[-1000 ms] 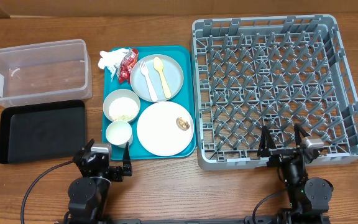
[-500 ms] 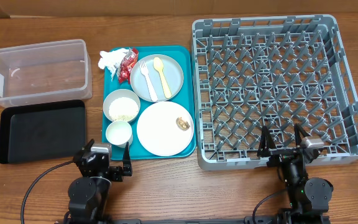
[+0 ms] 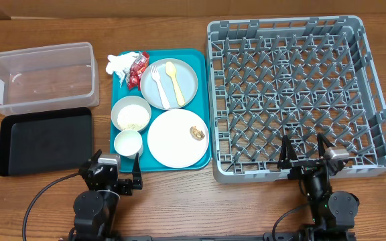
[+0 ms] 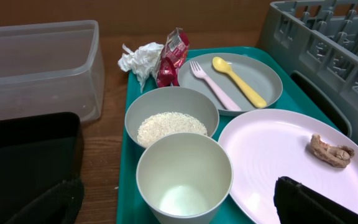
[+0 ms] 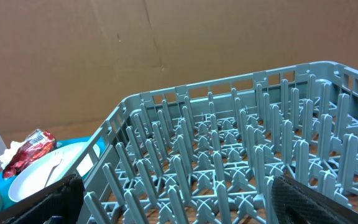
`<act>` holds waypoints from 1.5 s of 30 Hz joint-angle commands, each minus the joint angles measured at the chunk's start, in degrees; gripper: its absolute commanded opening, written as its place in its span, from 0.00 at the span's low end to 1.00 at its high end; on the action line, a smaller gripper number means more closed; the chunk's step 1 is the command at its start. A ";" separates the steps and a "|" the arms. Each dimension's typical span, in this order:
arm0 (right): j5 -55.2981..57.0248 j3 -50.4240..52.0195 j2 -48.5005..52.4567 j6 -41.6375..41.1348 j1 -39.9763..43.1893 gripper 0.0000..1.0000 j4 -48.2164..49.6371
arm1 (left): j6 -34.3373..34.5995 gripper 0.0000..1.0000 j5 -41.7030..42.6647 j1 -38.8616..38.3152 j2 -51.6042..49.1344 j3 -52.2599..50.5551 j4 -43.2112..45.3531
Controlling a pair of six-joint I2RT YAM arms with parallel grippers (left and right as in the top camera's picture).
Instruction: Sort waste into correct bins and load items into the dishwasher rack
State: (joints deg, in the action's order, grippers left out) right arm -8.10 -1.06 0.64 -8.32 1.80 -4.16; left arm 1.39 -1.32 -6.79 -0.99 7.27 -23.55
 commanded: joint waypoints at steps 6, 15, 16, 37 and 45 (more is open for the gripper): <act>0.48 0.59 -0.35 0.02 0.20 1.00 0.48 | 0.55 1.00 -0.17 -0.48 0.72 -0.42 0.35; -7.34 0.17 -0.26 -8.92 0.15 1.00 2.27 | 6.91 1.00 9.42 -0.48 0.72 0.63 4.66; -9.62 -0.79 -0.26 -8.92 0.15 1.00 2.38 | 8.20 1.00 9.97 -0.48 0.72 2.10 5.92; -15.52 -66.34 50.14 -6.47 0.15 1.00 -55.80 | 9.90 1.00 5.62 -0.35 -43.67 62.60 -34.03; -15.74 -67.25 59.65 -6.25 0.15 0.96 -58.73 | 6.25 1.00 3.67 -0.31 -55.80 62.97 -41.68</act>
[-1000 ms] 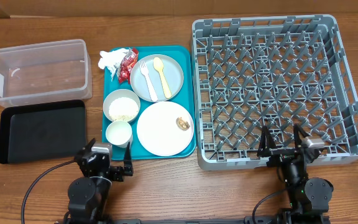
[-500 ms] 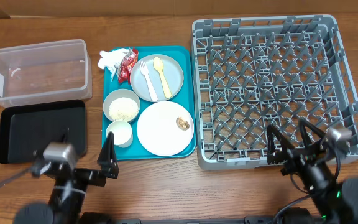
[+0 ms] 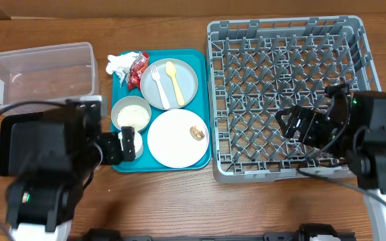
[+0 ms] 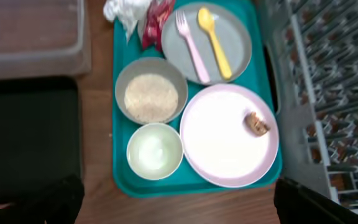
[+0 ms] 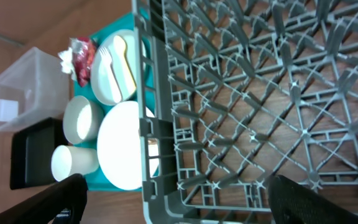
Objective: Sort waste into correct bins and load items into the dishwasher rack
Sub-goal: 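Reach the left gripper to the white paper cup and grasp it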
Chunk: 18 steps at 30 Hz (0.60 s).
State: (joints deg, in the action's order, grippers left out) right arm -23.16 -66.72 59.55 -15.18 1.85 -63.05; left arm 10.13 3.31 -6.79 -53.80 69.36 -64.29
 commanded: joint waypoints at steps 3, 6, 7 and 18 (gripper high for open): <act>-0.66 -1.60 1.22 0.61 0.11 0.97 -0.31 | 0.59 1.00 -4.37 1.99 -7.43 0.87 -4.09; -0.68 -1.60 1.22 0.61 0.11 1.00 -0.44 | 0.57 1.00 -1.99 6.84 -11.69 0.87 -4.96; -0.68 -1.60 1.22 0.59 0.11 1.00 -0.52 | 0.26 0.94 0.26 9.49 -14.27 0.85 -4.94; -0.70 -1.60 1.25 0.57 0.11 1.00 -0.50 | -8.07 0.47 8.74 13.09 -32.44 0.76 -3.61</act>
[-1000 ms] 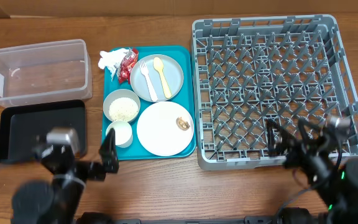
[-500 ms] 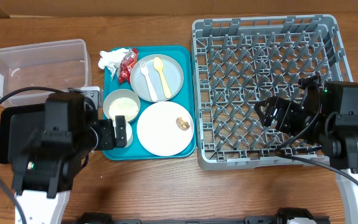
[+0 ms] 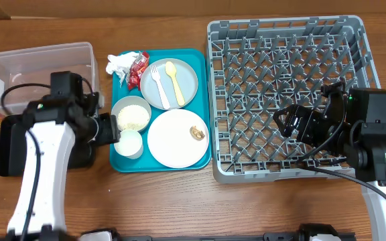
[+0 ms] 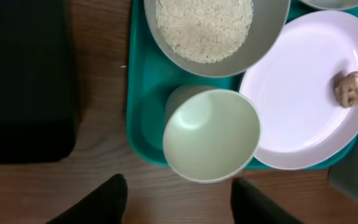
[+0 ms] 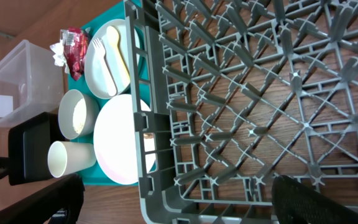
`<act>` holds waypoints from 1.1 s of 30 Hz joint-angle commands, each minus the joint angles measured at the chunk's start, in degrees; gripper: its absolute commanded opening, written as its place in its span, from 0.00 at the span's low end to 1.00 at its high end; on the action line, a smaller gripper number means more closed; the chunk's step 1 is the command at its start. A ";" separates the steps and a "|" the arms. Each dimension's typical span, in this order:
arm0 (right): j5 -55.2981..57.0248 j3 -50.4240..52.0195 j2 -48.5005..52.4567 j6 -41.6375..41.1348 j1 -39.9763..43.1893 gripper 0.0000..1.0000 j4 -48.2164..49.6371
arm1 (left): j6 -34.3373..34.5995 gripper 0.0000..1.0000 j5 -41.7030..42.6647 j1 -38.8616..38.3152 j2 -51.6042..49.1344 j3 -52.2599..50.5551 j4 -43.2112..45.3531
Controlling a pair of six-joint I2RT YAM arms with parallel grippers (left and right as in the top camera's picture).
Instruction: Sort waste into correct bins and load items into the dishwasher rack
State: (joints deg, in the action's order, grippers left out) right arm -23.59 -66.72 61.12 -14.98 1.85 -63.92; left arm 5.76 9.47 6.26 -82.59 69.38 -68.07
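A teal tray (image 3: 203,107) holds a pale green cup (image 4: 211,134), a bowl of rice (image 4: 205,25), a white plate (image 4: 303,93) with a food scrap (image 4: 349,89), and a grey plate (image 3: 186,79) with a fork (image 3: 156,82) and a yellow spoon (image 3: 174,82). A crumpled tissue (image 3: 118,63) and a red wrapper (image 3: 138,69) lie at the tray's far left corner. My left gripper (image 4: 179,205) is open just short of the cup, low over the tray's near left edge. My right gripper (image 5: 176,208) hangs open over the front of the grey dishwasher rack (image 3: 293,94).
A clear plastic bin (image 3: 39,73) stands at the far left. In front of it is a black bin (image 3: 19,144), partly under my left arm. The rack takes up the table's right side, close against the tray.
My left gripper was high above the tray with all the dishes in view. It is now low and close to the cup, still open. The right gripper has hardly shifted.
Both arms first sat low at the table's front edge, grippers open, the left facing the cup and the right facing the rack. Then both were raised, left over the tray's left side, right over the rack. Now the left is down at the cup.
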 commanded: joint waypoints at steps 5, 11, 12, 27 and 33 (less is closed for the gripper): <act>-0.26 -1.60 -0.33 0.37 0.11 1.00 0.39 | -4.94 0.48 2.60 0.04 -11.37 0.74 0.04; -0.24 -1.60 -0.33 0.37 0.11 1.00 1.27 | -6.23 0.26 2.58 0.04 -15.56 0.74 2.32; -0.24 -1.60 -0.33 0.37 0.11 1.00 1.27 | -6.25 0.24 2.56 0.04 -16.02 0.74 2.89; -0.28 -1.68 -0.37 0.42 0.11 1.00 2.08 | -7.02 0.04 8.74 0.20 -13.20 3.58 0.94; -0.74 -5.99 -2.19 2.12 0.11 1.00 -0.13 | -3.93 0.04 11.96 0.26 -1.86 13.99 -2.62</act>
State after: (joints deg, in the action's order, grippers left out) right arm -23.59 -68.01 61.10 -14.81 1.85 -63.92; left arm -0.01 16.27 6.48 -92.49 76.12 -69.87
